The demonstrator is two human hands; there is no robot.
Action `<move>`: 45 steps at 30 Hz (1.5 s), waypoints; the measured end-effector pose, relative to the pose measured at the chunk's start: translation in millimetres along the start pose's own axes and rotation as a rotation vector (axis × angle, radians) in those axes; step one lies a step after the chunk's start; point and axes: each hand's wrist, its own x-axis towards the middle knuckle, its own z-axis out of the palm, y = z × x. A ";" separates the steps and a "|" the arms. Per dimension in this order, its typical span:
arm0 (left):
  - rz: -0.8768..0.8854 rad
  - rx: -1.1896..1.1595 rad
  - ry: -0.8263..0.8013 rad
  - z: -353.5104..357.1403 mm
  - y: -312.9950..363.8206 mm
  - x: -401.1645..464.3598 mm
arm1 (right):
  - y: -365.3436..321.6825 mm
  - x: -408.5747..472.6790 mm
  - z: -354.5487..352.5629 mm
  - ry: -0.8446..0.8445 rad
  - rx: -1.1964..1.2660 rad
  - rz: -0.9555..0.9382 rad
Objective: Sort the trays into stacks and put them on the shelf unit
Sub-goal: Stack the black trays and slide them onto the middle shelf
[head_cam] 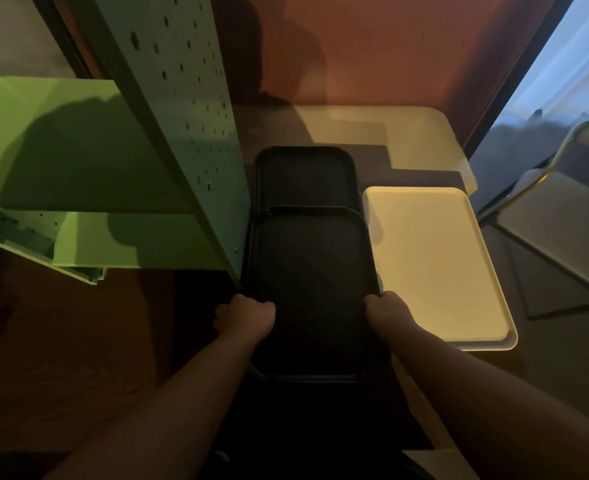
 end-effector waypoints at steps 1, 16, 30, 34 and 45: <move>-0.004 0.011 -0.010 1.7 1.7 -1.6 | 0.3 1.4 -1.0 -0.014 -0.004 -0.001; 0.002 -0.188 0.079 16.7 14.7 -27.0 | 7.1 -7.6 -17.2 -0.067 0.304 -0.184; 0.270 -0.167 0.286 10.3 117.3 26.4 | -90.6 80.8 -50.4 0.048 0.192 -0.328; 0.290 0.010 0.335 9.5 123.7 40.8 | -102.8 98.2 -44.3 0.053 0.179 -0.330; 0.343 0.253 0.152 31.9 115.4 57.2 | -94.1 117.8 -24.8 0.205 -0.206 -0.506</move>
